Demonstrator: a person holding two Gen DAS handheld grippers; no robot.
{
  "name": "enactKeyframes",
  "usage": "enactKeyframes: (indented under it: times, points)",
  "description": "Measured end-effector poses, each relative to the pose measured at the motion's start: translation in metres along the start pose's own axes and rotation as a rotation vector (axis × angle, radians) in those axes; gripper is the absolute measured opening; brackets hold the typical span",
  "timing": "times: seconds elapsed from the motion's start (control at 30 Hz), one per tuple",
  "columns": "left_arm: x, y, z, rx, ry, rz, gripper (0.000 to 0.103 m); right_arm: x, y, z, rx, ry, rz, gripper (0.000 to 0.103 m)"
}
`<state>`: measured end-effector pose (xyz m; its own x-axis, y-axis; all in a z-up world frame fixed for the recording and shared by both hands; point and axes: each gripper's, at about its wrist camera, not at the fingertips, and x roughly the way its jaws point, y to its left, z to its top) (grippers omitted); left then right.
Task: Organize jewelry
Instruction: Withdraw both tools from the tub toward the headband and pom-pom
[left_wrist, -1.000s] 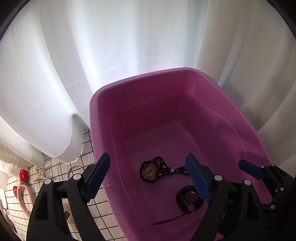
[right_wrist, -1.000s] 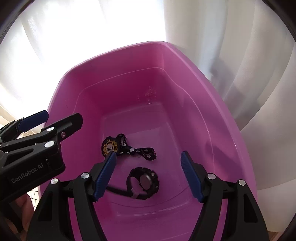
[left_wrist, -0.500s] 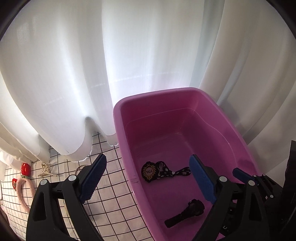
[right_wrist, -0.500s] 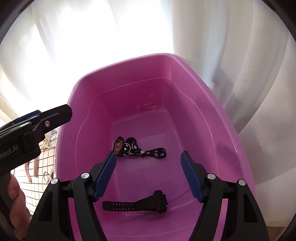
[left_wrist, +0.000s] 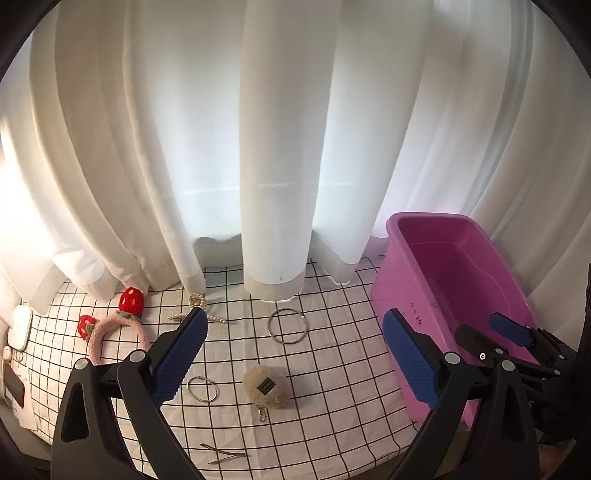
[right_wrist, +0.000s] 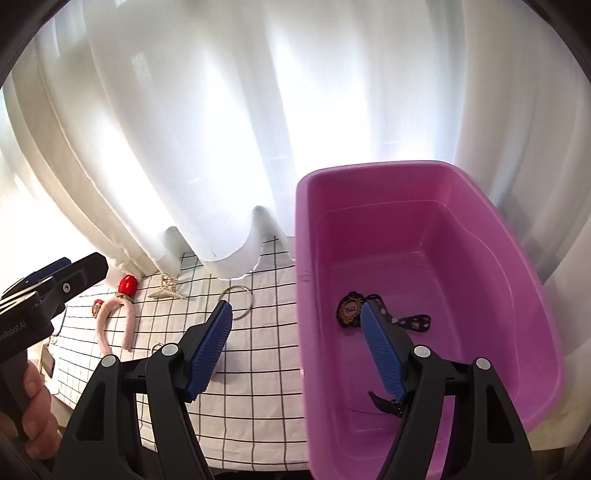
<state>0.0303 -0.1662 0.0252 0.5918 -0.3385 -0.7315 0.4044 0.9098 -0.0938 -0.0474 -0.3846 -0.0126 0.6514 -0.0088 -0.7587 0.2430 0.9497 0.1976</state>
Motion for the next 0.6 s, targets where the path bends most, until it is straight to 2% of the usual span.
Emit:
enactKeyframes:
  times: [0.17,0.33,0.47,0.6]
  points:
    - [-0.008,0.087,-0.029,-0.094,0.014,0.091,0.096,0.013,0.048,-0.003,-0.034,0.001,0.062,0.069]
    - [-0.010,0.167,-0.054,-0.205,0.039,0.170,0.096,0.031,0.090,-0.016,-0.059,0.050,0.091,0.073]
    - [-0.003,0.214,-0.079,-0.257,0.080,0.239,0.096,0.054,0.107,-0.032,-0.064,0.113,0.091,0.073]
    - [0.012,0.246,-0.100,-0.293,0.119,0.270,0.096,0.080,0.115,-0.050,-0.061,0.169,0.081,0.073]
